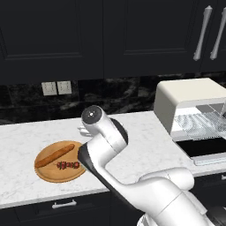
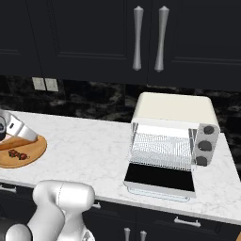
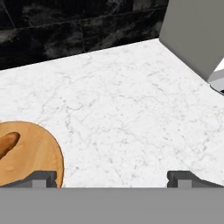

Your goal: Pick up the kebab skewer and baguette bread, and place them inside the toaster oven. Close the toaster oven door and start by setting the timer.

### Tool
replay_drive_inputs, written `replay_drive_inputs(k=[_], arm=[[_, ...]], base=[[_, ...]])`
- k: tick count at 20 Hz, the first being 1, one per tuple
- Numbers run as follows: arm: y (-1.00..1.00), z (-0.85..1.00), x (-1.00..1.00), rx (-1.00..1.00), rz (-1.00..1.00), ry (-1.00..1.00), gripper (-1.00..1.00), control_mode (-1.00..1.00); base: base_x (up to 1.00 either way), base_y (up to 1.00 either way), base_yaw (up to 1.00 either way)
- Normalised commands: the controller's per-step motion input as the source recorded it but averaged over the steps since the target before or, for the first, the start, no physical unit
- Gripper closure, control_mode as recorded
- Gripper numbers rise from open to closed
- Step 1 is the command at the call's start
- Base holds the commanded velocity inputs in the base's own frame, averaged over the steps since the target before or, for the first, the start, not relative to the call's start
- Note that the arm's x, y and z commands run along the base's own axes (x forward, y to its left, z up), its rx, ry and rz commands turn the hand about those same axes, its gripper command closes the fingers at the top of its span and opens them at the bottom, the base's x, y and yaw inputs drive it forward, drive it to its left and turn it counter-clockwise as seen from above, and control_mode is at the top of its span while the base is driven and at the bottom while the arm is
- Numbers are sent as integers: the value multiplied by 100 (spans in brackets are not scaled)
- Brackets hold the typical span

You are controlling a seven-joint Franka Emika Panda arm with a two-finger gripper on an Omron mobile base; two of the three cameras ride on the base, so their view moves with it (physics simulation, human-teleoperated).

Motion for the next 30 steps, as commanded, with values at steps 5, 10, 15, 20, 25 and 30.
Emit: replay_drive_inputs(k=[5,10,15,20,25,30], arm=[[11,0,-10,0,-2,0,-100,-100],[44,-1,-1,1,-15,12,-100,-100],[22,-13,-5,2,-2,33,-100,-100],[22,-43,-2,0,4,16,-100,-100],[5,-38,17,10,55,12,-100,-100],[1,-39,31,15,68,8,-100,-100]], base=[[0,0,0],[0,0,0],[0,0,0],[0,0,0],[0,0,0],[0,0,0]])
